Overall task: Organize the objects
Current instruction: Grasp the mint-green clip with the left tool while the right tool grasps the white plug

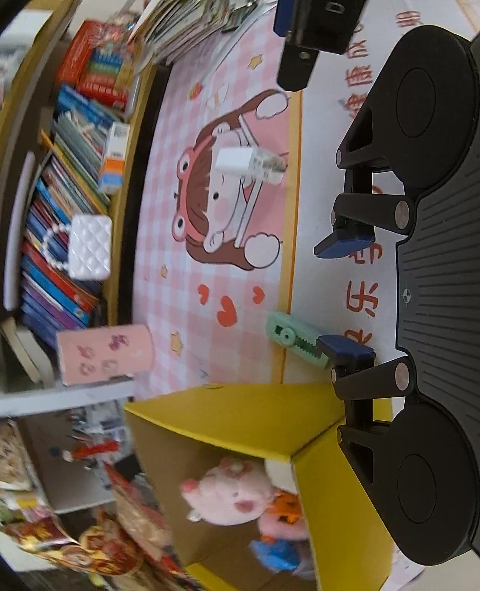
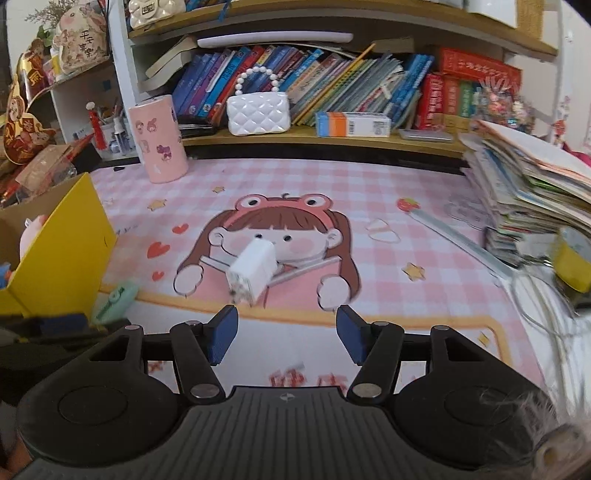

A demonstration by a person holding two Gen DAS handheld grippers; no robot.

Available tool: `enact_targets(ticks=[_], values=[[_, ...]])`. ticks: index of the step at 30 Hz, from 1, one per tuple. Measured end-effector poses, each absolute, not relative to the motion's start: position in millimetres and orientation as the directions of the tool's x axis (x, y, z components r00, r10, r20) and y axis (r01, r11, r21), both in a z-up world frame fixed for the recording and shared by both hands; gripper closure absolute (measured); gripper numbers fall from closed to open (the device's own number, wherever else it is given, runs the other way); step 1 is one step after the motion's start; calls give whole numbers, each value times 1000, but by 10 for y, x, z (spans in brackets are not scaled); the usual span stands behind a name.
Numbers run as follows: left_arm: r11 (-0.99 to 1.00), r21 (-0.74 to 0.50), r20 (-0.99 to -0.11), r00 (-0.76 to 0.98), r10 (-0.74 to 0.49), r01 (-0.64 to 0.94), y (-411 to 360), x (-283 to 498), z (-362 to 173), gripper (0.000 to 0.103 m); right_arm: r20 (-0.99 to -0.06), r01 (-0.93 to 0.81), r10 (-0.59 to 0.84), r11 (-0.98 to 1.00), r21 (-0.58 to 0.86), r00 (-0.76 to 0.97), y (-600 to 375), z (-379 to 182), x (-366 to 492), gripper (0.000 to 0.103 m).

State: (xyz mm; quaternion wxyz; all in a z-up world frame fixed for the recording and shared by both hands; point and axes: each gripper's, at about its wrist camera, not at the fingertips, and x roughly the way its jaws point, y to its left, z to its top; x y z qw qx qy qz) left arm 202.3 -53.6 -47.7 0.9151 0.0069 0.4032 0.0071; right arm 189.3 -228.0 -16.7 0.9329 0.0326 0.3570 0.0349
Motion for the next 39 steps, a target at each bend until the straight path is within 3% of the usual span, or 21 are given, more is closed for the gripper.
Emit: enact_targets(ticks=[5, 17, 22, 27, 29, 31, 34, 36, 39], values=[[998, -18, -751, 660, 24, -57, -430, 2084, -534, 58, -674, -70, 127, 991, 111, 728, -2280, -245, 2186, 45], [994, 49, -739, 666, 99, -94, -347, 2319, -612, 55, -695, -128, 187, 982, 136, 694, -2110, -417, 2641, 45], [993, -5, -765, 640, 73, -119, -296, 2487, -725, 44, -707, -128, 187, 982, 136, 682, -2082, -494, 2767, 45], [987, -35, -772, 632, 72, -155, -275, 2526, -824, 44, -722, -108, 184, 983, 150, 667, -2077, -579, 2896, 45], [987, -32, -770, 633, 78, -160, -279, 2527, -826, 49, -731, -98, 185, 982, 160, 657, -2074, -612, 2941, 45], [985, -15, -768, 633, 98, -171, -280, 2518, -822, 63, -737, -91, 189, 981, 172, 649, -2065, -647, 2980, 46], [984, 13, -769, 627, 122, -176, -256, 2508, -808, 80, -746, -95, 215, 975, 200, 630, -2073, -697, 3006, 67], [984, 0, -775, 622, 112, -176, -218, 2501, -793, 80, -753, -93, 204, 978, 188, 626, -2065, -701, 2989, 78], [986, -44, -784, 617, 67, -163, -190, 2451, -760, 80, -757, -96, 203, 978, 184, 621, -2079, -673, 2935, 78]])
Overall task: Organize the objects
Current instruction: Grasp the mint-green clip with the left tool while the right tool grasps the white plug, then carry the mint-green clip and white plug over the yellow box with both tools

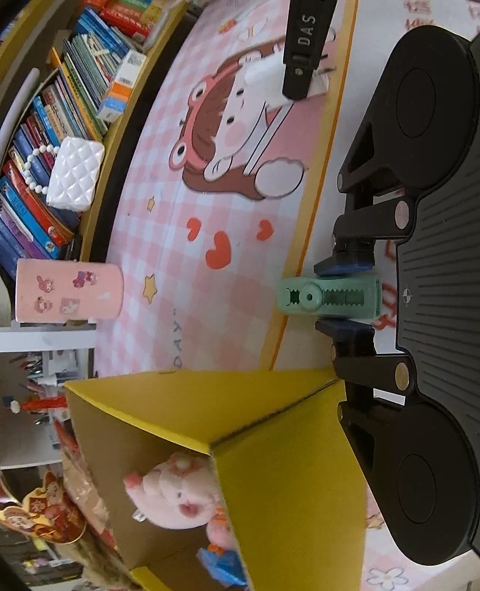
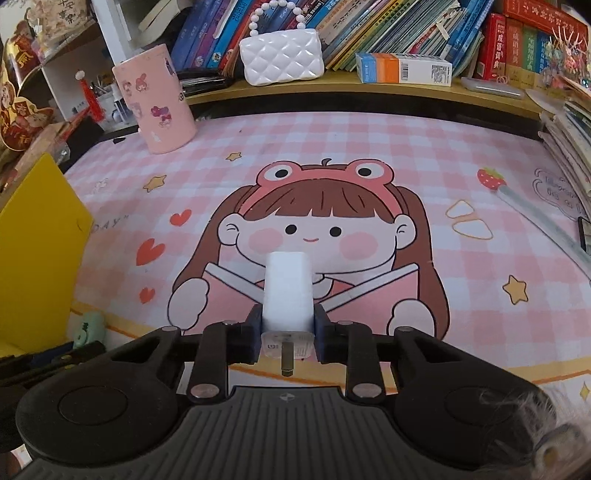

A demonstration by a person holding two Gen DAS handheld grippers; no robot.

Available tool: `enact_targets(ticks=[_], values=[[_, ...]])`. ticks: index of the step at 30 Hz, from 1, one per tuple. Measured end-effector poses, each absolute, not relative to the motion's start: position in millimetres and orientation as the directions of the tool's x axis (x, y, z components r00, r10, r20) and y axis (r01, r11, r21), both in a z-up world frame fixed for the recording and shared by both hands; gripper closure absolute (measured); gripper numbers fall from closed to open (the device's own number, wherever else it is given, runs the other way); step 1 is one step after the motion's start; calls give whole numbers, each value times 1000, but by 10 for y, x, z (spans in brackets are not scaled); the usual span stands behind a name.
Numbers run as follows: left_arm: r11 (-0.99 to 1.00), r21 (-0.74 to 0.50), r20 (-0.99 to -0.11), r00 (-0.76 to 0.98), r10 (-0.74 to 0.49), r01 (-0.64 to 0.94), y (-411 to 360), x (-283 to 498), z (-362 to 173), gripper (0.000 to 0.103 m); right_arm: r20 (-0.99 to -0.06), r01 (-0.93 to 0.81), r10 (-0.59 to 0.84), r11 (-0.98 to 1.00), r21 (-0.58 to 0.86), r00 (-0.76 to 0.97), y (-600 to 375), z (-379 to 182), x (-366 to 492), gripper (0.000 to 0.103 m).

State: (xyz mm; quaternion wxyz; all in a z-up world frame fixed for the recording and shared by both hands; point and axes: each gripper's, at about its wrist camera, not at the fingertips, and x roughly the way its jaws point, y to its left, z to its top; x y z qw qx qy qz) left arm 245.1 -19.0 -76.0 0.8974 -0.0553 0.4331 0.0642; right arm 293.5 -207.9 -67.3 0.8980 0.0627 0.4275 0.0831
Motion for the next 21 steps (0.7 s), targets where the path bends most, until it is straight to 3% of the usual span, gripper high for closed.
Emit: enact_targets(ticks=[11, 21], values=[[986, -157, -743, 665, -76, -62, -78, 1862, -374, 80, -746, -107, 231, 972, 211, 625, -2075, -347, 2235, 78], [984, -177, -744, 659, -111, -35, 338, 1239, -277, 80, -756, -173, 264, 964, 200, 599, -1606, -242, 1519, 78]])
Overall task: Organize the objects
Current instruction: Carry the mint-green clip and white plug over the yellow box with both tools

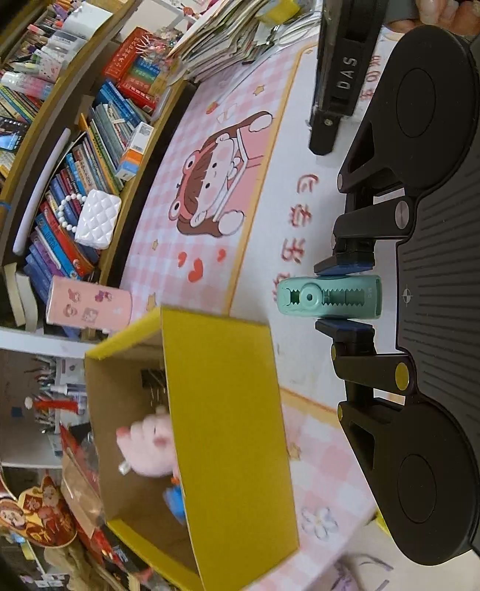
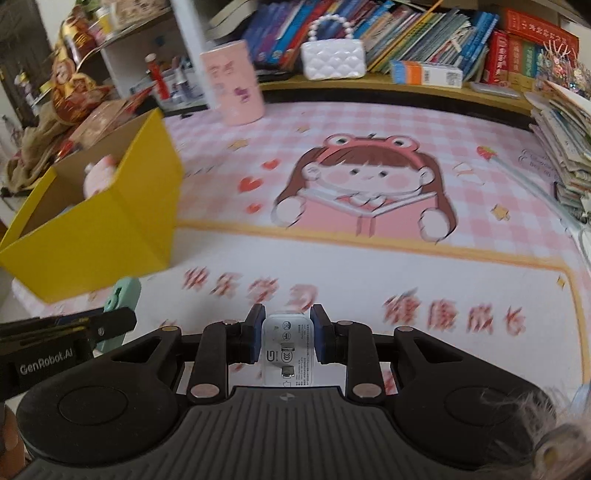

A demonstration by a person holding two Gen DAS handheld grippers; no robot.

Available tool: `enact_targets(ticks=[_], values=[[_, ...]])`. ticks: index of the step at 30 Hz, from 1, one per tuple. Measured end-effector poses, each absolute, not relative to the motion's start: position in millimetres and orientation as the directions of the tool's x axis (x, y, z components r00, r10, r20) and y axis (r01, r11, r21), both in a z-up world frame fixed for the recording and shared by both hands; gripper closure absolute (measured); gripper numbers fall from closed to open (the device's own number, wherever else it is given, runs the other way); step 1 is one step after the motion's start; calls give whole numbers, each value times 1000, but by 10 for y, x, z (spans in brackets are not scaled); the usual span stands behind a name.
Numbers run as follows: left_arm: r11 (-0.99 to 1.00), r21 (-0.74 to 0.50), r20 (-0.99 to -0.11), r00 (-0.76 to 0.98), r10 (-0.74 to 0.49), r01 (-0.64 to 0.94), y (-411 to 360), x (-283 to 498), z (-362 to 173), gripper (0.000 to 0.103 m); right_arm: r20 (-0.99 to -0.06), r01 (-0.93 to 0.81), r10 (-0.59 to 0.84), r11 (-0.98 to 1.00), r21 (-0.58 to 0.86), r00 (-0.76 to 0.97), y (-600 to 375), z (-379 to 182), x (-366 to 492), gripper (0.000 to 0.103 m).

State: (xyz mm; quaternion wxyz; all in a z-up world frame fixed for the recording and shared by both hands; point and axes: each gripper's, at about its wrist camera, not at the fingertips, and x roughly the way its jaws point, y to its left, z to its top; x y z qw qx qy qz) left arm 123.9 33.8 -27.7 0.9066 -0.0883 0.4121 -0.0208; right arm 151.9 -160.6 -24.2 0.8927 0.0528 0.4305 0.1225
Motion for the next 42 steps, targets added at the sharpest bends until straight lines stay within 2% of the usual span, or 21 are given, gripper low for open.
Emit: enact_targets(ticks=[22, 42], values=[[982, -170, -699, 712, -65, -77, 1455, 146, -51, 80, -726, -290, 350, 933, 213, 592, -332, -66, 440, 78], [980, -191, -650, 755, -84, -55, 1883, -147, 40, 80, -704, -296, 327, 940, 171, 630, 109, 61, 127, 78]])
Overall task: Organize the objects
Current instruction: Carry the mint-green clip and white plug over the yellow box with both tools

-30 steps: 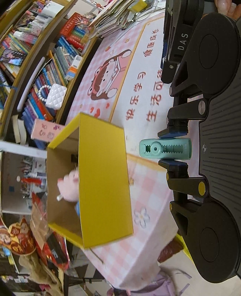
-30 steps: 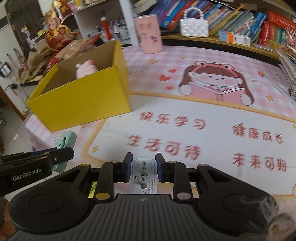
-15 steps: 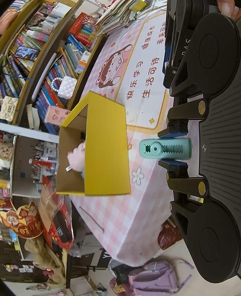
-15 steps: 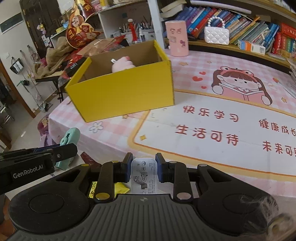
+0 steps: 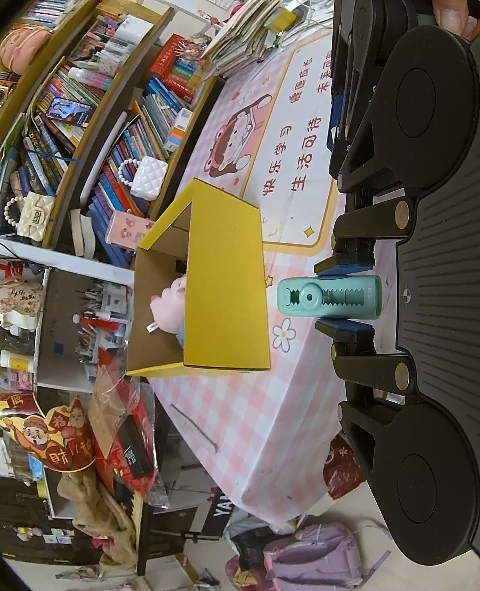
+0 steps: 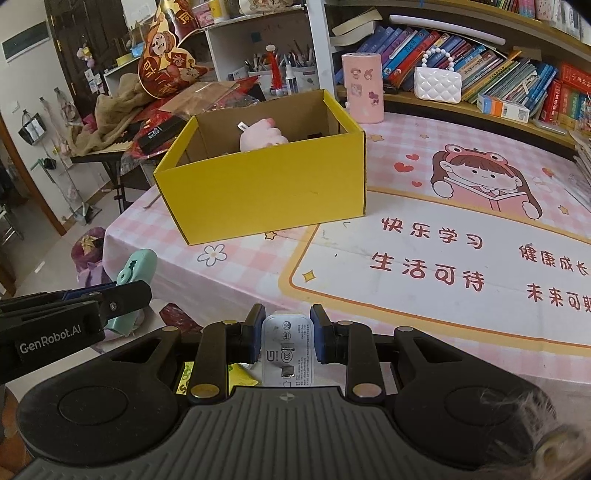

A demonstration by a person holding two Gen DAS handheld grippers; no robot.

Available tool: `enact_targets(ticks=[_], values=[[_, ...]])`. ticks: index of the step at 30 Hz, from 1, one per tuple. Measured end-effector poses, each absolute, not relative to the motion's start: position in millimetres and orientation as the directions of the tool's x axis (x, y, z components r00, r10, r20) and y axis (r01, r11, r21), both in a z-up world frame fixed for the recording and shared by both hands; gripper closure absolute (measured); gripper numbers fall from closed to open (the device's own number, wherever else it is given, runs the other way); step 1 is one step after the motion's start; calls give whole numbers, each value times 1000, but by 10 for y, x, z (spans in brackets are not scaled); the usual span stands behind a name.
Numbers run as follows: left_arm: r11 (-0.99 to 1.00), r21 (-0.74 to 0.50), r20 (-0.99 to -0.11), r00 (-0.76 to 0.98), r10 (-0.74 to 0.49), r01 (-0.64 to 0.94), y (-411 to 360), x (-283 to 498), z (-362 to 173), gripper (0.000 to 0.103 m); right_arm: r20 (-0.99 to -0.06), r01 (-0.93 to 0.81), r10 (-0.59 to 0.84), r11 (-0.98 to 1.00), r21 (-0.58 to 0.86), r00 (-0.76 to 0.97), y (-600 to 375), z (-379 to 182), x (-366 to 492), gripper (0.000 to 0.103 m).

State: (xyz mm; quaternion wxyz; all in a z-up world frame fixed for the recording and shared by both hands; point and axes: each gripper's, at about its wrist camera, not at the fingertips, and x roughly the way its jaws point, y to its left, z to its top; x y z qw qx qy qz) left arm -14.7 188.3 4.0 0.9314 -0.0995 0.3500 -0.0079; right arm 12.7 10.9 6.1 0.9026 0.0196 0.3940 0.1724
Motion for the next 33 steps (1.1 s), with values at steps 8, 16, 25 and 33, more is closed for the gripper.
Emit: enact_targets(ticks=[8, 16, 25, 33], values=[[982, -180, -644, 761, -82, -47, 1905, 12, 53, 80, -707, -299, 320, 941, 159, 631, 161, 44, 312, 78], [985, -160, -586, 809, -42, -64, 1964, 476, 283, 80, -635, -330, 334, 935, 129, 697, 232, 257, 824, 78], [980, -156, -529, 848, 19, -119, 1928, 1269, 484, 80, -486, -388, 362, 920, 51, 795, 358, 658, 1737, 78], [979, -105, -600, 797, 75, -172, 1864, 1753, 196, 80, -564, -517, 388, 852, -81, 729, 602, 308, 2435, 78]])
